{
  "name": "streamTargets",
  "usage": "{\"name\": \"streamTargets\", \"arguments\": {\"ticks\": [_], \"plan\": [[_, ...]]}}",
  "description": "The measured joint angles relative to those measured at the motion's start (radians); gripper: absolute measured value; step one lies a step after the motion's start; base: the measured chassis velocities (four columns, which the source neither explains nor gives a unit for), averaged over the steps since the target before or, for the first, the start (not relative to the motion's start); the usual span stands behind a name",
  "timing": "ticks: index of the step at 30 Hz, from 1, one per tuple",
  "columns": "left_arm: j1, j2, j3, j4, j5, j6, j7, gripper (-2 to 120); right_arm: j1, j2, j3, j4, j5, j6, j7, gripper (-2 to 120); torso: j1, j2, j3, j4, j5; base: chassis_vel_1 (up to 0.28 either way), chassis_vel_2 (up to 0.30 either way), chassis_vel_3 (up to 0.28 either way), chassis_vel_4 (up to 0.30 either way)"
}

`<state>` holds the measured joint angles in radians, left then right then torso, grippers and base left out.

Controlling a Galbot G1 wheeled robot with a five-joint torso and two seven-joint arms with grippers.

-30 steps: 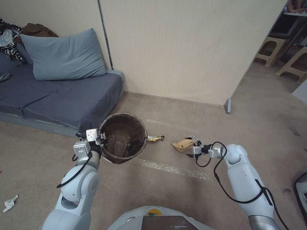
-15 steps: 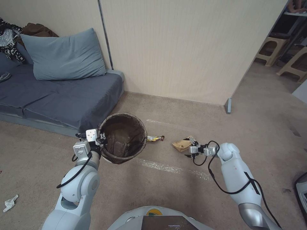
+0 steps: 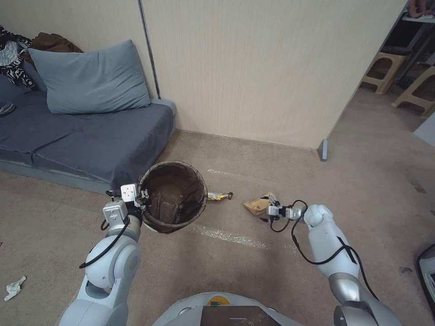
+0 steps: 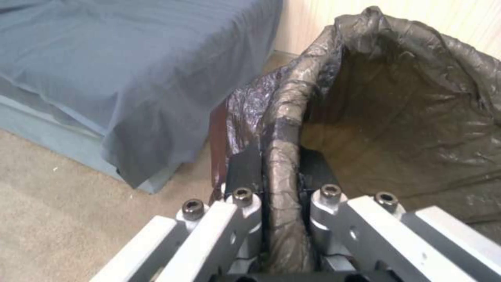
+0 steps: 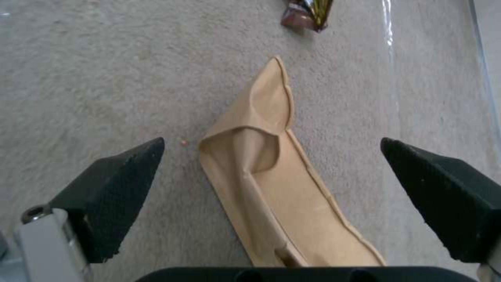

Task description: Pick up the trash bin, then pick up the garbage from the floor and place it into the trash bin.

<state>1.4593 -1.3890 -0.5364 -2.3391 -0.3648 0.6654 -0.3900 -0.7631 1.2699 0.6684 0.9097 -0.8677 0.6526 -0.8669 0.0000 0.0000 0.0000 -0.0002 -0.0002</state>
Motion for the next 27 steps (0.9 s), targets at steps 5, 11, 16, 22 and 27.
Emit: {"name": "streamTargets", "arguments": {"ticks": [5, 11, 16, 22, 27], "plan": [[0.004, 0.0, -0.001, -0.002, 0.002, 0.0, 0.0, 6, 0.029, 0.004, 0.001, -0.06, 0.005, -0.015, 0.02, 98, 0.0, 0.0, 0.0, 0.0005, 0.0003, 0.0, 0.0, 0.0, 0.0], [0.007, 0.001, -0.004, -0.005, 0.002, 0.0, -0.001, 6, 0.041, 0.004, 0.002, -0.087, 0.009, -0.033, 0.031, 86, 0.0, 0.0, 0.0, 0.0004, 0.0001, 0.0, 0.0, 0.0, 0.0], [0.01, 0.001, -0.007, -0.008, 0.003, 0.0, -0.001, 6, 0.058, 0.002, 0.003, -0.127, 0.019, -0.064, 0.04, 61, 0.0, 0.0, 0.0, 0.0002, -0.0001, 0.0, 0.0, 0.0, 0.0], [0.012, -0.001, -0.007, -0.013, 0.004, 0.0, -0.001, 6, 0.061, 0.002, 0.0, -0.165, 0.048, -0.094, 0.05, 39, 0.0, 0.0, 0.0, 0.0002, 0.0003, 0.0, 0.0, 0.0, 0.0], [0.014, 0.002, -0.009, -0.018, 0.004, 0.0, -0.002, 6, 0.049, 0.002, -0.002, -0.173, 0.073, -0.103, 0.056, 19, 0.0, 0.0, 0.0, 0.0001, 0.0, 0.0, 0.0, 0.0, 0.0]]}}
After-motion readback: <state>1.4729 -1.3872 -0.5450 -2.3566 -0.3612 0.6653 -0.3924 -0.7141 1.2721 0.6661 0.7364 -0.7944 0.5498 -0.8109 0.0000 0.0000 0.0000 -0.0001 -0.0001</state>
